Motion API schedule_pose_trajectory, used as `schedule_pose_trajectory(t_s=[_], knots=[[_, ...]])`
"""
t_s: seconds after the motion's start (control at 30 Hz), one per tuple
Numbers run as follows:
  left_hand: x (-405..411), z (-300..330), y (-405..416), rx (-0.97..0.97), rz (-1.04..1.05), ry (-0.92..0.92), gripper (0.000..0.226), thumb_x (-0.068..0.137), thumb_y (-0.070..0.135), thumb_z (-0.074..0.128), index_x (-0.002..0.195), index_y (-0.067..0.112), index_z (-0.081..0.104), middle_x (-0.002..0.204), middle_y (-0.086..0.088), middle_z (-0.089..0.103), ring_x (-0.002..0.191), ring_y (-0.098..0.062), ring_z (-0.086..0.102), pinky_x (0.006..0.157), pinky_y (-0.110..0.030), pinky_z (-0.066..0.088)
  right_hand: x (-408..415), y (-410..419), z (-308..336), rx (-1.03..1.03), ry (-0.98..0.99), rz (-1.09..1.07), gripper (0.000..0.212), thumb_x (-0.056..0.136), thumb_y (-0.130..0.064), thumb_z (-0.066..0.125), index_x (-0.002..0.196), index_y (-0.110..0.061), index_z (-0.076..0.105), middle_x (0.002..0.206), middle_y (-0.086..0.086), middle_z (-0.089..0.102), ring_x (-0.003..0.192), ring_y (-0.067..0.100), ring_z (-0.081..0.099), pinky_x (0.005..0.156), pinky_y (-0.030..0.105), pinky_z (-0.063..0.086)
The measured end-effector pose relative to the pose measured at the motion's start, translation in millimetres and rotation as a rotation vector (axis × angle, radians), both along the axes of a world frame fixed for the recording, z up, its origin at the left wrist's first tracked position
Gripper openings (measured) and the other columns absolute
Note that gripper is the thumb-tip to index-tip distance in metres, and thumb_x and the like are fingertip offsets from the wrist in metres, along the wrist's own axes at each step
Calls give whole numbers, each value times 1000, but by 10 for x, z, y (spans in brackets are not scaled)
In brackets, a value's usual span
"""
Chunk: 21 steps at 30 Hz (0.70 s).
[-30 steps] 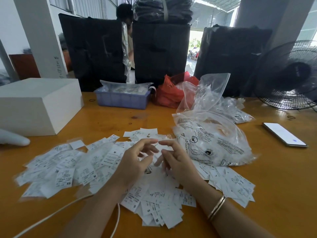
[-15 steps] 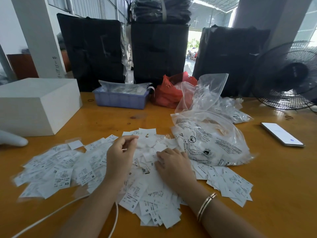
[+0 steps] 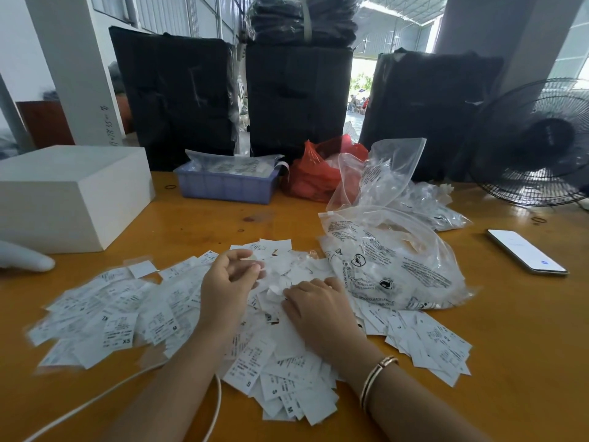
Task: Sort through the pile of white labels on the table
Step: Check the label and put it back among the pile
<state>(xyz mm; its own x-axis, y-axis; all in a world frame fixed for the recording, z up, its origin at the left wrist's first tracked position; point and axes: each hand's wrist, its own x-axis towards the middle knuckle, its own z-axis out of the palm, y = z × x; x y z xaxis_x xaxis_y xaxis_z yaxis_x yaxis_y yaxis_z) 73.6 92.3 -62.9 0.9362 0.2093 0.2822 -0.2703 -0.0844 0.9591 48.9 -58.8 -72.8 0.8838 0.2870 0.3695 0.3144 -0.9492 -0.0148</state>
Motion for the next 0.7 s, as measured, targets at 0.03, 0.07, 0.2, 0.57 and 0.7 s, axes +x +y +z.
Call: schedule_pose_trajectory(t_s=[0.03,0.07,0.2,0.57,0.7], knots=[[-3,1,3,-24,-14,9,19,89,7,63,98,24,60,86,9,73,80,-3,70,64,-15,55,-3,-6,1,-2,-13,4,39,101,-37,28,115,-23,62,116,-6,64,106,17,54,92,32,22],[-5,2,5,-50,-23,19,21,88,6,63,98,24,61,86,11,73,81,-4,70,64,-15,55,-7,-11,0,-7,-29,10,40,102,-37,27,114,-23,62,115,-6,65,106,17,55,92,32,22],[-4,9,18,-118,-51,55,25,86,5,65,98,28,62,87,15,71,83,-2,69,66,-15,53,-31,-11,3,18,-68,41,35,101,-35,32,110,-23,64,113,-8,64,106,14,52,92,30,23],[-42,54,-17,-132,-174,65,28,97,5,47,98,24,68,86,9,72,79,-8,70,62,-14,53,-119,-207,146,1533,266,-6,10,89,-8,62,90,-18,64,67,-4,65,61,8,59,57,17,48],[-77,55,-34,-57,-193,82,40,97,-1,42,92,24,72,83,8,72,73,-4,67,63,-14,53,-134,-238,188,1867,347,156,23,87,5,58,84,-16,67,71,3,68,63,14,63,58,20,51]])
